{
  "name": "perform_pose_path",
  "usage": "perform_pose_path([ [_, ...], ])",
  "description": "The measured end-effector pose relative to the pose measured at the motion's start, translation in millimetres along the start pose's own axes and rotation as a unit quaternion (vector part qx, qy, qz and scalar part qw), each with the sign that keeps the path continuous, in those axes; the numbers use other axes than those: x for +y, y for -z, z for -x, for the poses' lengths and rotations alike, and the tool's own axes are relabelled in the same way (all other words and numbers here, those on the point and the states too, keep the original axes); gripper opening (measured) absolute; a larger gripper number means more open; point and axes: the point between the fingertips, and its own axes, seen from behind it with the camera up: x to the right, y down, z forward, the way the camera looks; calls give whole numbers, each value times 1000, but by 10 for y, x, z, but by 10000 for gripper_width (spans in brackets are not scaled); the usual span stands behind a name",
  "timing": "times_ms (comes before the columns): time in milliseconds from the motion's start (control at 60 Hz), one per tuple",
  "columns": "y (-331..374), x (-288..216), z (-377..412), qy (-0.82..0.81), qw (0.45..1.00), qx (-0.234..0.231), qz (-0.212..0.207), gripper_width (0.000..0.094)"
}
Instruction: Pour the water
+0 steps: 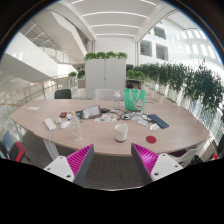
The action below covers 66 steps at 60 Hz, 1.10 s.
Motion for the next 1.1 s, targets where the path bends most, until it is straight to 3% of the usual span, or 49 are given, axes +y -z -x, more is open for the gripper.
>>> perform_pose_path([
  [100,30,-28,89,-1,999,29,-15,821],
  [117,-9,-20,-179,-1,999,32,-11,821],
  [150,72,1,165,-7,999,38,-7,823],
  [367,76,17,463,-21,997,72,-9,823],
  [450,-58,38,685,-21,998,56,-13,828],
  [533,-268,93,1079,-20,999,5,-31,829],
  [817,-1981,265,2250,7,990,-67,-122,818],
  [1100,-3735,96,2481,-6,991,-36,-129,813],
])
